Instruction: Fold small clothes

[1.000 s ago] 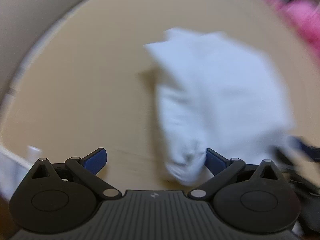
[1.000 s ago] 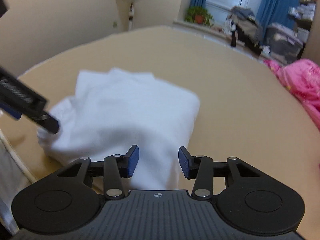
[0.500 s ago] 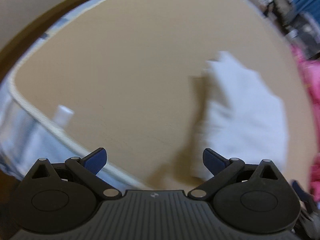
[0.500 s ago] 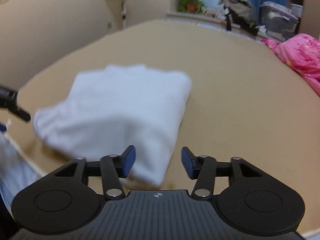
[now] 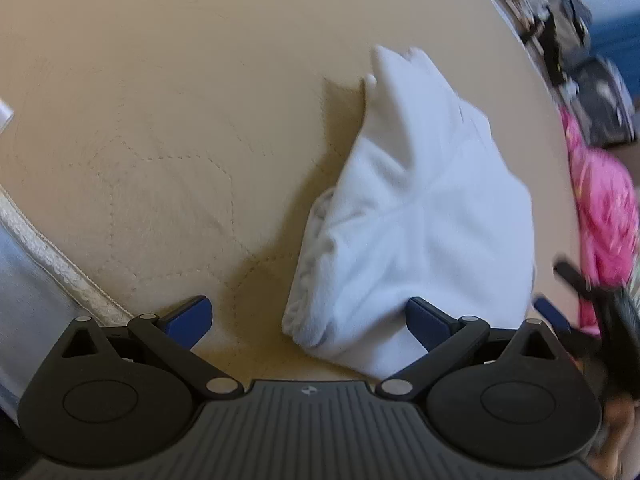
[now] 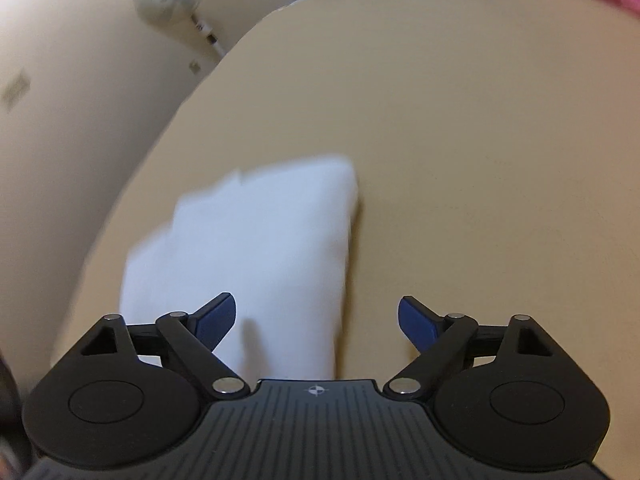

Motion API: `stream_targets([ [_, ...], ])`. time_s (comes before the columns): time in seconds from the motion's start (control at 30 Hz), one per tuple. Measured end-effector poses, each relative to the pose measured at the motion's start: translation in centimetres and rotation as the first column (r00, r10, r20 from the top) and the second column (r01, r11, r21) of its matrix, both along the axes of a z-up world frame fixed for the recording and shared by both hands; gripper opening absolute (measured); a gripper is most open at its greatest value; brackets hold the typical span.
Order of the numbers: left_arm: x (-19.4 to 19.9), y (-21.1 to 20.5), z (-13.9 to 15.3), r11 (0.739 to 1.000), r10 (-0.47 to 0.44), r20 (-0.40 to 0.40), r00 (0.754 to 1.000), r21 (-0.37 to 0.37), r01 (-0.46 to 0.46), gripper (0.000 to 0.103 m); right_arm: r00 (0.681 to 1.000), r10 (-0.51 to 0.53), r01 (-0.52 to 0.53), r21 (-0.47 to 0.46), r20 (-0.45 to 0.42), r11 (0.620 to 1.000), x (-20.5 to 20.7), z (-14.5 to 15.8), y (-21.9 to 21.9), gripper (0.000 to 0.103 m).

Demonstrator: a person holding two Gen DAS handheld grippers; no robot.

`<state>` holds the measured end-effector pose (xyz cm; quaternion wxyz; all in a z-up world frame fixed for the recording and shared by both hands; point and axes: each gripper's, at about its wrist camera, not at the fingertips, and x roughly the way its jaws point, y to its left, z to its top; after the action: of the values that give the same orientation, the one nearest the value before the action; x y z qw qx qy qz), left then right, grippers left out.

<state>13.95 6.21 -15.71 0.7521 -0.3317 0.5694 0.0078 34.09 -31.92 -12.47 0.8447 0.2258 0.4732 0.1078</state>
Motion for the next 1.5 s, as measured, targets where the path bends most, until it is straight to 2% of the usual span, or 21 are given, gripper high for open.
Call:
stream_targets([
  [0.13,0.2,1.0,-0.3,0.995,0.079,-0.009,0.997,-0.066,-0.080,0.102,0.985,-0.036,0.057,0.121,-0.169,0.991,9.2,-3.4,-1.1,0.090],
  [0.27,0.3,1.5,-0.2,0.987,0.141,-0.032,0.989,-0.078,-0.143,0.095,0.955,0.016,0.055,0.229,-0.296,0.972,14.3,-7.0,0.5,0.090],
  [0.33,0.6,1.8,-0.2,0.986,0.147,-0.033,0.989,-0.071,-0.149,0.065,0.960,0.107,-0.058,0.189,-0.260,0.980,15.4,-6.7,2.6,0.071],
  [0.37,0.8,1.9,-0.2,0.984,0.144,-0.036,0.989,-0.099,-0.147,0.051,0.952,0.175,-0.141,0.145,-0.250,0.979,15.9,-6.4,3.7,0.029],
  [0.4,1.4,2.6,-0.2,0.980,0.142,-0.046,0.989,-0.134,-0.147,0.032,0.934,0.231,-0.203,0.125,-0.271,0.971,16.4,-6.5,4.6,0.025],
  [0.43,1.8,2.6,0.0,0.979,0.149,-0.060,0.987,-0.128,-0.156,0.030,0.928,0.244,-0.224,0.100,-0.283,0.969,16.7,-6.3,5.0,0.025],
  [0.57,4.9,1.9,1.2,0.998,0.043,-0.057,0.997,-0.040,-0.045,0.022,0.935,0.215,-0.192,0.106,-0.283,0.976,16.2,-5.1,3.9,0.023],
  [0.67,10.4,0.4,2.3,0.986,-0.154,-0.047,0.987,0.061,0.156,0.022,0.968,0.092,-0.059,0.146,-0.232,0.988,11.2,-4.0,1.2,0.023],
  [0.77,17.5,-3.3,3.2,0.916,-0.365,-0.059,0.929,0.153,0.370,0.022,0.959,-0.166,0.215,0.208,-0.230,0.954,3.3,-5.1,-3.4,0.023],
  [0.83,21.6,-7.6,4.3,0.833,-0.495,-0.058,0.867,0.251,0.492,0.022,0.888,-0.365,0.441,0.297,-0.279,0.847,-4.0,-7.1,-5.7,0.023],
  [0.93,25.4,-14.0,5.1,0.712,-0.620,-0.081,0.780,0.359,0.603,0.021,0.762,-0.567,0.647,0.426,-0.314,0.633,-13.8,-9.3,-5.0,0.023],
  [1.0,26.4,-16.5,5.0,0.654,-0.646,-0.125,0.753,0.418,0.631,0.021,0.715,-0.623,0.694,0.436,-0.318,0.573,-17.3,-9.7,-3.2,0.021],
  [1.03,26.6,-16.9,4.7,0.643,-0.644,-0.145,0.751,0.429,0.634,0.022,0.716,-0.630,0.692,0.431,-0.302,0.579,-17.9,-9.7,-2.5,0.021],
  [1.07,26.7,-16.6,4.6,0.649,-0.635,-0.149,0.758,0.430,0.628,0.023,0.727,-0.626,0.681,0.411,-0.282,0.606,-17.7,-9.6,-1.6,0.021],
  [1.1,26.7,-15.9,4.8,0.671,-0.615,-0.138,0.776,0.426,0.607,0.031,0.747,-0.611,0.662,0.385,-0.263,0.643,-17.2,-9.1,-1.6,0.027],
  [1.13,26.8,-14.7,5.0,0.699,-0.590,-0.122,0.798,0.417,0.581,0.048,0.771,-0.587,0.636,0.356,-0.247,0.685,-16.2,-8.7,-1.2,0.029],
  [1.23,26.1,-9.9,6.5,0.777,-0.461,-0.025,0.887,0.471,0.417,0.088,0.818,-0.556,0.576,0.204,-0.149,0.792,-14.6,-5.5,-1.9,0.055],
  [1.3,25.4,-6.3,7.0,0.827,-0.377,0.009,0.926,0.453,0.332,0.088,0.832,-0.555,0.554,0.087,-0.016,0.828,-14.3,-3.4,-2.5,0.081],
  [1.37,23.6,-3.0,7.1,0.898,-0.322,0.029,0.946,0.326,0.295,0.088,0.862,-0.506,0.504,0.056,0.025,0.862,-13.5,-2.9,-3.0,0.084],
  [1.43,20.6,-1.4,7.1,0.930,-0.322,0.054,0.945,0.203,0.305,0.088,0.900,-0.432,0.436,0.133,-0.061,0.890,-12.6,-4.0,-4.2,0.085],
  [1.5,16.7,-1.0,6.6,0.935,-0.350,0.073,0.934,0.092,0.343,0.089,0.917,-0.368,0.395,0.216,-0.154,0.893,-11.9,-5.4,-4.6,0.086],
])
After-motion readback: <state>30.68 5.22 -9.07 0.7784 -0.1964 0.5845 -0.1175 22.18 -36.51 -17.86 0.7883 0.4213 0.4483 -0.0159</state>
